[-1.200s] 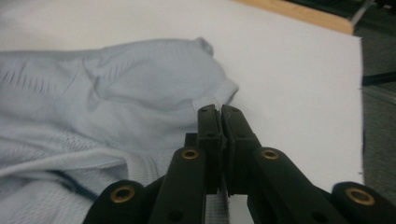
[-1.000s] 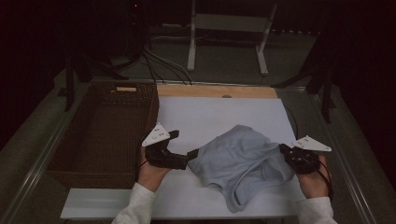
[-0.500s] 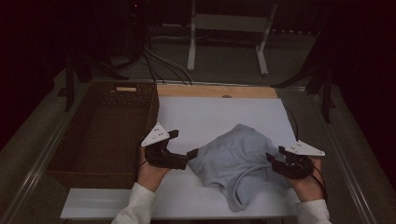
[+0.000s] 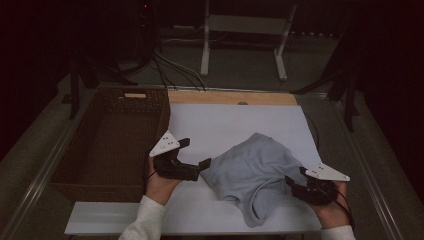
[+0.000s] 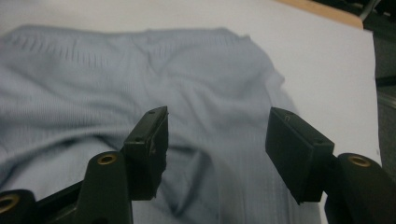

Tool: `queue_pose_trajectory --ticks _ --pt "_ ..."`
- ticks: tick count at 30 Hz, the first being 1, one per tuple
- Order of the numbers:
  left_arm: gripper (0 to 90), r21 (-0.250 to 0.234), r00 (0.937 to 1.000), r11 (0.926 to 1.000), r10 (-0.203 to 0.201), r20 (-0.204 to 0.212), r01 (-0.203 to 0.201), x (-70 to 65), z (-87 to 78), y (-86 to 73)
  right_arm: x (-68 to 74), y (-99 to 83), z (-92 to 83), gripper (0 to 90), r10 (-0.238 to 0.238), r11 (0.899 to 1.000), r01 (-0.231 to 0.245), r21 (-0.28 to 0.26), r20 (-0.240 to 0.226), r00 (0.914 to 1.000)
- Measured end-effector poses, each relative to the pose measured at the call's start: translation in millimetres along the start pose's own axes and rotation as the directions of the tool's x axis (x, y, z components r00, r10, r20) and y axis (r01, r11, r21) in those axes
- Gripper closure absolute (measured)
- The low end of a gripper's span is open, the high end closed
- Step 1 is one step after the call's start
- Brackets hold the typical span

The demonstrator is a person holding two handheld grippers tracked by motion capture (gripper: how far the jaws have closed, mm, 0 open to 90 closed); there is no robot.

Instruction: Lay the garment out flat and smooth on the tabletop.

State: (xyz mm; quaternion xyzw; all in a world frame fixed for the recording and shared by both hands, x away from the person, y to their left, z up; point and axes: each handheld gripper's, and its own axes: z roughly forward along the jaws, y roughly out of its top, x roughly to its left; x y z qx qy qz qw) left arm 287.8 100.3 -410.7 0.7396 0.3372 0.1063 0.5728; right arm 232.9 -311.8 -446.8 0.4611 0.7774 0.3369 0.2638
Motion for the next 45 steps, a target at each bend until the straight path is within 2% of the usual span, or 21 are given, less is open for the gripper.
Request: queue_pose_trajectory --ticks 10,17,22,25,27,29,35,38,45 --pt "0.1 0.011 1.0 0.9999 0.002 -0.003 -0.002 -0.2 2.2 -1.3 -6.3 -27.5 -13.7 37.3 0.031 0.999 -0.033 0.038 0.031 0.999" --pt "0.1 0.011 1.0 0.9999 0.002 -0.003 -0.002 -0.3 1.8 -1.1 -9.4 -42.1 -15.4 37.3 0.035 0.995 -0.038 0.092 0.041 0.9986" --pt "0.1 0.006 1.0 1.0 -0.001 -0.006 0.001 0.5 0.8 -0.7 -12.2 -49.3 -16.4 39.7 0.017 0.99 -0.025 0.136 0.061 0.998" --pt "0.1 0.008 1.0 1.0 0.001 -0.005 -0.001 0.1 1.1 -0.7 -15.2 -51.8 -16.2 49.1 0.009 0.989 -0.02 0.147 0.075 0.9971" --pt "0.1 0.008 1.0 1.0 0.0 -0.004 0.0 0.1 1.5 -0.7 -16.2 -52.4 -16.0 51.8 0.006 0.988 -0.018 0.152 0.079 0.9969" --pt "0.1 0.008 1.0 1.0 -0.001 -0.005 0.001 0.4 1.5 -0.7 -20.5 -52.7 -14.5 59.8 0.001 0.988 -0.017 0.157 0.1 0.995" --pt "0.1 0.006 1.0 1.0 -0.001 -0.005 0.001 0.8 0.5 -0.2 -30.2 -50.0 -11.4 83.6 -0.011 0.987 -0.008 0.164 0.112 0.9936" --pt "0.1 0.006 1.0 1.0 0.001 -0.006 -0.001 0.6 0.4 0.0 -34.0 -46.2 -8.2 87.6 -0.02 0.987 -0.002 0.158 0.137 0.9903" --pt "0.2 0.001 1.0 1.0 0.001 -0.01 -0.001 1.1 -1.4 0.7 -47.3 -33.3 -0.1 88.7 -0.001 0.994 -0.02 0.111 0.189 0.9819"
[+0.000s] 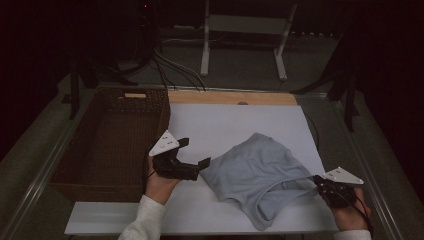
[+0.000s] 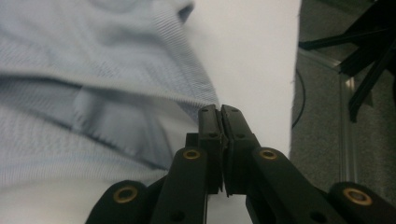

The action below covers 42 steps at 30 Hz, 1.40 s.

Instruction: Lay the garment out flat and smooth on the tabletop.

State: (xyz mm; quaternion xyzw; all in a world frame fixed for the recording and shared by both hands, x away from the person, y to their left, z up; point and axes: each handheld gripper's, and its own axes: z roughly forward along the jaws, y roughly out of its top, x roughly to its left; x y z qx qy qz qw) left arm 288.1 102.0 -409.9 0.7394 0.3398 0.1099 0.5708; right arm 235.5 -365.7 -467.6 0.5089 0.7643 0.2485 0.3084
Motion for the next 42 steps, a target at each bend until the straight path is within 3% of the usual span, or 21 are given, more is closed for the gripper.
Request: queue_pose_trajectory --ticks 8,14,16,18,20,23,26,33,42 --pt "0.1 0.002 1.0 1.0 0.001 0.003 -0.001 -0.4 0.4 0.0 -10.9 18.1 15.8 88.9 -0.006 1.0 0.007 -0.029 0.039 0.9992" --pt "0.1 -0.002 1.0 1.0 -0.001 0.001 0.001 0.3 -0.3 0.2 -28.5 30.5 19.0 89.0 0.04 0.998 -0.034 -0.061 0.089 0.9952" --pt "0.2 -0.001 1.0 1.0 0.0 0.002 0.0 -0.1 0.1 0.1 -31.4 32.8 19.9 88.8 0.045 0.998 -0.041 -0.054 0.08 0.9957" --pt "0.2 -0.001 1.0 1.0 -0.001 0.002 0.001 -0.1 0.2 0.2 -28.8 33.4 18.9 87.1 0.041 0.998 -0.038 -0.048 0.059 0.9974" --pt "0.1 -0.001 1.0 1.0 -0.001 0.001 0.001 0.0 0.3 0.2 -22.6 33.0 15.7 75.0 0.036 0.998 -0.034 -0.057 0.048 0.9982" --pt "0.2 0.001 1.0 1.0 0.001 0.003 -0.001 -0.7 0.7 0.2 -10.8 31.4 8.1 57.4 0.038 0.997 -0.04 -0.073 -0.026 0.999" --pt "0.1 0.001 1.0 1.0 0.002 0.003 -0.002 -1.6 1.7 0.0 5.1 29.1 1.1 47.7 0.004 0.997 -0.009 -0.079 -0.064 0.998" --pt "0.1 -0.001 1.0 1.0 0.003 0.004 -0.003 -1.5 0.7 0.3 30.5 21.7 -5.5 40.7 0.016 0.995 -0.031 -0.09 -0.168 0.9857" --pt "0.1 -0.001 1.0 1.0 0.005 0.003 -0.005 -2.3 1.6 -0.2 45.7 13.5 -8.6 35.3 0.044 0.994 -0.065 -0.083 -0.235 0.9711"
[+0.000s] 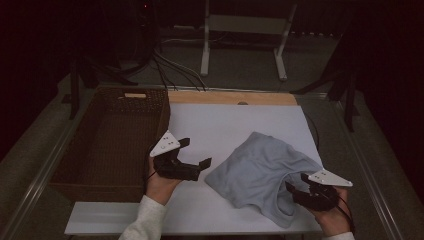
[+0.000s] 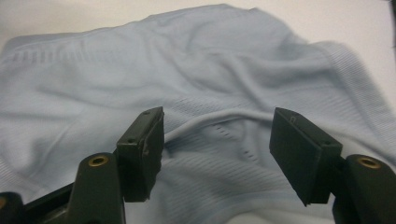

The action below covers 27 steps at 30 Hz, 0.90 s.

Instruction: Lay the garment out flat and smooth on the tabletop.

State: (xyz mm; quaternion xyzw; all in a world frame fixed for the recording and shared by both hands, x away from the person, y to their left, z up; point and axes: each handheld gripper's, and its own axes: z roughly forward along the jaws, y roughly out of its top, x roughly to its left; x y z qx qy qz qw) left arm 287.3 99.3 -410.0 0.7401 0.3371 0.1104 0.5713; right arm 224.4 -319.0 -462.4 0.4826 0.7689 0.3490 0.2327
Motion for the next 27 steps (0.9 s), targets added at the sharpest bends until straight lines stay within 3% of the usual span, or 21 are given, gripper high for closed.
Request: queue_pose_trajectory --ticks 7,20,27 --pt "0.1 -0.002 1.0 1.0 -0.002 -0.001 0.002 0.3 -0.3 -0.1 12.1 -12.4 -1.8 35.2 0.005 1.0 -0.004 0.019 -0.045 0.999" --pt "0.1 0.001 1.0 1.0 -0.002 0.0 0.002 0.3 0.3 -0.6 37.0 -22.5 -5.8 38.9 -0.053 0.997 0.058 0.043 -0.123 0.991" --pt "0.2 0.004 1.0 1.0 0.001 0.002 -0.001 -0.4 1.0 -1.0 49.3 -26.3 -5.0 52.6 -0.094 0.99 0.11 0.086 -0.17 0.981"
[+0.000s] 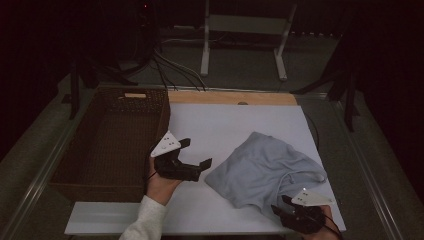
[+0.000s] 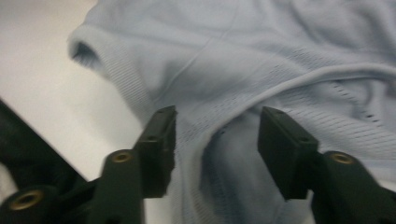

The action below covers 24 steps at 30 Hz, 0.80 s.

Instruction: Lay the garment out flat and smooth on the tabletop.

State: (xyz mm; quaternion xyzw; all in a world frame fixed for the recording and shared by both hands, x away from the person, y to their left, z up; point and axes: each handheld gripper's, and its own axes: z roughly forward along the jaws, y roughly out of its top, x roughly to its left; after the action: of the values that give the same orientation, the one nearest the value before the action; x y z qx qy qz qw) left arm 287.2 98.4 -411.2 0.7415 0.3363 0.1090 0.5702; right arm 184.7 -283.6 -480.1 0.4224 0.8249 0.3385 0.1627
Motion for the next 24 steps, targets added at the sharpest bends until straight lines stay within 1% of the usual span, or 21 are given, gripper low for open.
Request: queue_pose_trajectory --ticks 3,5,6,7,9,11,13,14,16,19,21,24 --pt "0.1 -0.001 1.0 1.0 -0.001 0.0 0.001 0.2 -0.2 0.0 1.7 -1.3 2.6 65.2 -0.019 0.999 0.019 0.029 -0.02 0.9996" --pt "0.1 -0.002 1.0 1.0 -0.001 0.001 0.001 0.1 -0.4 0.1 1.3 -1.8 3.6 77.4 -0.029 0.999 0.03 0.045 -0.023 0.9993" --pt "0.1 -0.002 1.0 1.0 0.0 0.0 0.0 0.0 -0.5 0.0 0.7 -2.0 3.8 84.7 -0.032 0.998 0.033 0.052 -0.016 0.9994" --pt "0.2 -0.002 1.0 1.0 -0.001 0.001 0.001 0.1 -0.5 0.0 -0.1 -2.2 3.7 87.4 -0.035 0.998 0.035 0.059 -0.01 0.9993" --pt "0.1 -0.002 1.0 1.0 0.0 0.0 0.0 0.0 -0.4 0.0 -3.0 -2.4 3.0 88.2 -0.034 0.997 0.033 0.066 0.007 0.9994" --pt "0.1 -0.002 1.0 1.0 0.0 0.001 0.0 -0.3 -0.3 0.0 -5.0 -2.6 2.3 88.4 -0.032 0.997 0.031 0.066 0.015 0.9994" --pt "0.1 -0.001 1.0 1.0 0.001 0.001 -0.001 -0.4 -0.1 -0.1 -10.2 -2.8 0.6 88.6 -0.013 0.998 0.01 0.064 0.052 0.9986" --pt "0.1 -0.001 1.0 1.0 0.001 0.0 -0.001 -0.5 0.0 -0.2 -12.1 -2.8 0.0 88.6 -0.008 0.998 0.004 0.064 0.066 0.9978" --pt "0.1 -0.001 1.0 1.0 0.001 0.0 -0.001 -0.6 0.2 -0.2 -19.2 -2.8 -2.4 88.7 0.017 0.998 -0.022 0.053 0.092 0.9956" --pt "0.1 -0.003 1.0 1.0 0.001 0.0 -0.001 -0.7 0.4 -0.2 -26.7 -2.1 -3.7 88.8 0.023 0.998 -0.03 0.051 0.145 0.9892" --pt "0.2 -0.002 1.0 1.0 0.002 0.0 -0.002 -0.9 0.5 -0.2 -30.9 -1.2 -4.2 88.8 0.031 0.998 -0.038 0.043 0.155 0.9874" --pt "0.1 -0.002 1.0 1.0 0.003 0.001 -0.003 -0.7 0.4 -0.1 -40.2 0.8 -3.4 88.9 0.039 0.998 -0.047 0.038 0.193 0.9805"
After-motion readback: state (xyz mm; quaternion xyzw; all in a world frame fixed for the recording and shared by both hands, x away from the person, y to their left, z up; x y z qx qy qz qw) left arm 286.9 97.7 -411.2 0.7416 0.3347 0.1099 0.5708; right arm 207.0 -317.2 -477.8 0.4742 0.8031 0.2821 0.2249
